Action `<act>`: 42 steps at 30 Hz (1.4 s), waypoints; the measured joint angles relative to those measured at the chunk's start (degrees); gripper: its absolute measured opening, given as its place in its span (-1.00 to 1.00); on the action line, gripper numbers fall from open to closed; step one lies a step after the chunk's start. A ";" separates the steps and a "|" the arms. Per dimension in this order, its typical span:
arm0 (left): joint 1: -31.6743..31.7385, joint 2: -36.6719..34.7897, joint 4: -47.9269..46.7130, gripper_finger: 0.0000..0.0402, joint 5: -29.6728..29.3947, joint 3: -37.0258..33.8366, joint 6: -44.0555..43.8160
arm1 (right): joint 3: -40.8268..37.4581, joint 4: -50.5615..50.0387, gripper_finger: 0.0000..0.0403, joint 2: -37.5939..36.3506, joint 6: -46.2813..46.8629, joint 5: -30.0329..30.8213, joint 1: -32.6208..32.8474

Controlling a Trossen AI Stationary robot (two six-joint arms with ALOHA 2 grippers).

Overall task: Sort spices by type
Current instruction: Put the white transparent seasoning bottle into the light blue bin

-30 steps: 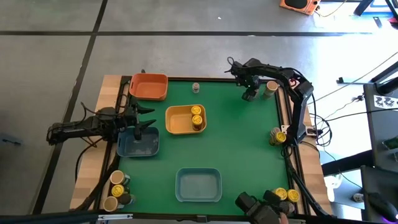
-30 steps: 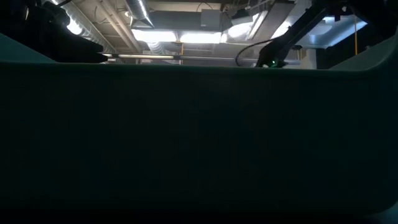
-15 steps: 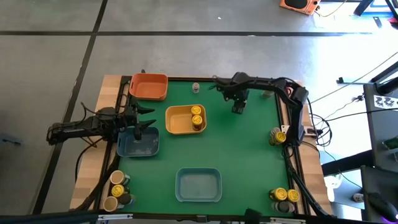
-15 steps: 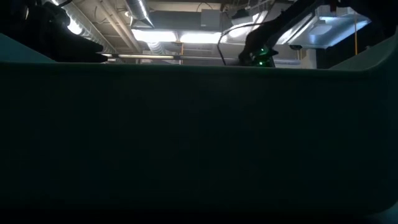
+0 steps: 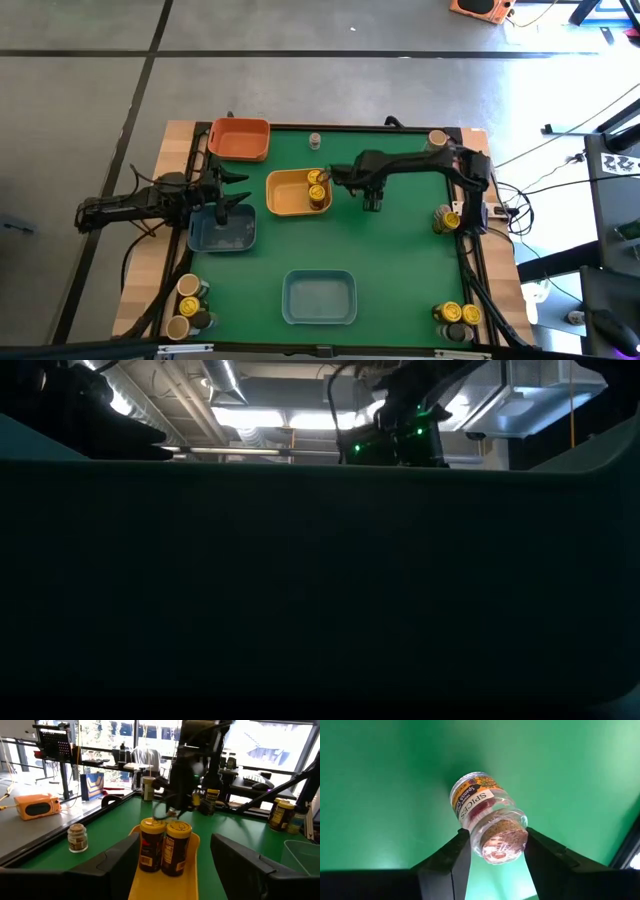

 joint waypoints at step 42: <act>0.00 -0.02 2.63 0.20 0.01 -0.02 1.57 | -4.17 11.67 0.60 -3.04 -5.87 -19.91 -2.42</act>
